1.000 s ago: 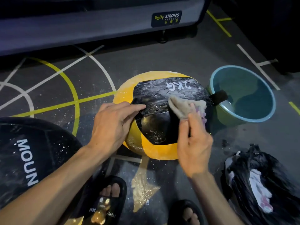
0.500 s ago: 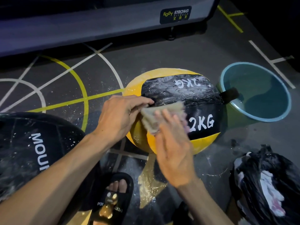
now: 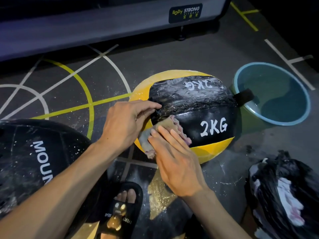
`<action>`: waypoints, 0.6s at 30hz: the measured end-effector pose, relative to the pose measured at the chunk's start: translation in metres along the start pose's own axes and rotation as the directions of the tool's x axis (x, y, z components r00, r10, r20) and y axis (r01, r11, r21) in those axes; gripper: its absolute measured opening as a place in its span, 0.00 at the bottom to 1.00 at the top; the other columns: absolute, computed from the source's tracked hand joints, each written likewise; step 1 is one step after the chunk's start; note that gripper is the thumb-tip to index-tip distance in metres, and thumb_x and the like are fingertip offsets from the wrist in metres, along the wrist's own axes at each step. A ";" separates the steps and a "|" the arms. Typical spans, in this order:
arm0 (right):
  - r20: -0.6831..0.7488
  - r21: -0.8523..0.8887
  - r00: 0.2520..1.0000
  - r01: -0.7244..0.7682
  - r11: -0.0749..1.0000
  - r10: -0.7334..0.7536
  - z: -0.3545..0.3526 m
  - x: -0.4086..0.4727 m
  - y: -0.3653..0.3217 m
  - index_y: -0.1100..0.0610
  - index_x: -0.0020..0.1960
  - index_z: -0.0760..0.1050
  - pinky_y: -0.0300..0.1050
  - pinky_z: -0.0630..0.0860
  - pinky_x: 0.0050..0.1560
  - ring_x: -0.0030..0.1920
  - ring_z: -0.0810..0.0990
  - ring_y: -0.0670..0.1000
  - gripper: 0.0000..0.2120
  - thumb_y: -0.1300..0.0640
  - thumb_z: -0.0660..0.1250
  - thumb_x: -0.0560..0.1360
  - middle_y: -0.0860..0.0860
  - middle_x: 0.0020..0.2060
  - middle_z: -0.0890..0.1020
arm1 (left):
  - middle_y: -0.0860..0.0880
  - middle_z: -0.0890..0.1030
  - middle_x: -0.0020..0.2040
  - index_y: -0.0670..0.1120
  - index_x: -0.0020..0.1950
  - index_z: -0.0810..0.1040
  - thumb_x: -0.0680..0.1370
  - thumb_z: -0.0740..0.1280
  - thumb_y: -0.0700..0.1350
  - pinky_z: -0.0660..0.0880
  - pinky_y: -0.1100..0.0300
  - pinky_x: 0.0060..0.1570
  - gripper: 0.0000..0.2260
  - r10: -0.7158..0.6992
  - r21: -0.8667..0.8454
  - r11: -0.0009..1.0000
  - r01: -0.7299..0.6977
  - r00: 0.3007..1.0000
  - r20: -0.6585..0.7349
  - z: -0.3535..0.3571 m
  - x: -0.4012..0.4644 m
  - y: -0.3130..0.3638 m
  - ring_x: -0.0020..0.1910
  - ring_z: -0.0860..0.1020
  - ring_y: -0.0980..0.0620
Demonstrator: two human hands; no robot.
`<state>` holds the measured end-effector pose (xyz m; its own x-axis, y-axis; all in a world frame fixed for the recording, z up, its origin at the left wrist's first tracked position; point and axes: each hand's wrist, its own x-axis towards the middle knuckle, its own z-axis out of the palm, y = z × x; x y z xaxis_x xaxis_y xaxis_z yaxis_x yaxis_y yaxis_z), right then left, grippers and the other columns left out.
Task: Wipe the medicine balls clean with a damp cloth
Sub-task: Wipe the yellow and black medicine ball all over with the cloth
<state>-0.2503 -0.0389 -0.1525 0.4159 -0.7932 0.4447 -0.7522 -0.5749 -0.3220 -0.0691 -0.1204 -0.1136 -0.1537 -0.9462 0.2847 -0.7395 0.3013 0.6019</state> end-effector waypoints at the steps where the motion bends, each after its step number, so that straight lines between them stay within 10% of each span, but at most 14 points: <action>1: -0.002 0.009 1.000 -0.008 1.000 0.008 0.004 0.003 -0.002 0.61 0.68 0.78 0.50 0.63 0.78 0.75 0.71 0.53 0.17 0.64 0.62 0.81 0.54 0.70 0.78 | 0.61 0.86 0.52 0.59 0.59 0.86 0.82 0.70 0.50 0.76 0.59 0.46 0.08 0.003 0.010 1.000 -0.003 1.000 -0.008 0.000 0.000 0.000 0.51 0.83 0.58; 9: 0.153 0.251 0.929 -0.367 0.896 0.338 -0.017 -0.071 -0.018 0.46 0.69 0.76 0.39 0.80 0.57 0.57 0.82 0.39 0.19 0.55 0.63 0.79 0.46 0.55 0.86 | 0.62 0.85 0.52 0.59 0.59 0.85 0.81 0.70 0.49 0.66 0.78 0.45 0.09 -0.015 -0.010 1.000 0.015 1.000 -0.023 -0.003 -0.002 -0.003 0.48 0.82 0.60; 12: 0.044 0.445 0.781 -0.574 0.688 0.623 -0.049 -0.061 -0.019 0.41 0.61 0.78 0.30 0.71 0.27 0.27 0.77 0.39 0.11 0.53 0.61 0.84 0.40 0.29 0.79 | 0.65 0.82 0.52 0.58 0.59 0.86 0.81 0.71 0.48 0.65 0.80 0.46 0.09 0.001 -0.020 1.000 -0.001 1.000 -0.018 -0.003 -0.004 -0.001 0.50 0.79 0.63; 15: -0.165 0.532 0.639 -0.584 0.613 0.751 -0.080 -0.039 -0.005 0.52 0.44 0.76 0.34 0.67 0.27 0.27 0.72 0.39 0.11 0.53 0.61 0.83 0.45 0.29 0.77 | 0.63 0.84 0.52 0.58 0.59 0.85 0.81 0.71 0.48 0.66 0.80 0.46 0.09 0.003 0.000 1.000 -0.003 1.000 -0.017 -0.003 -0.005 -0.003 0.50 0.78 0.64; 18: -0.317 0.418 0.678 -0.528 0.740 0.663 -0.077 -0.017 0.010 0.53 0.46 0.75 0.31 0.67 0.28 0.29 0.73 0.42 0.09 0.58 0.60 0.84 0.45 0.34 0.77 | 0.66 0.81 0.51 0.58 0.60 0.85 0.81 0.70 0.49 0.66 0.79 0.49 0.09 0.010 -0.014 1.000 -0.010 1.000 -0.003 -0.002 -0.007 0.000 0.52 0.78 0.65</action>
<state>-0.3040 -0.0160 -0.0989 -0.3787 -0.8555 0.3530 -0.5624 -0.0902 -0.8219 -0.0672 -0.1139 -0.1140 -0.1588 -0.9428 0.2931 -0.7289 0.3122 0.6093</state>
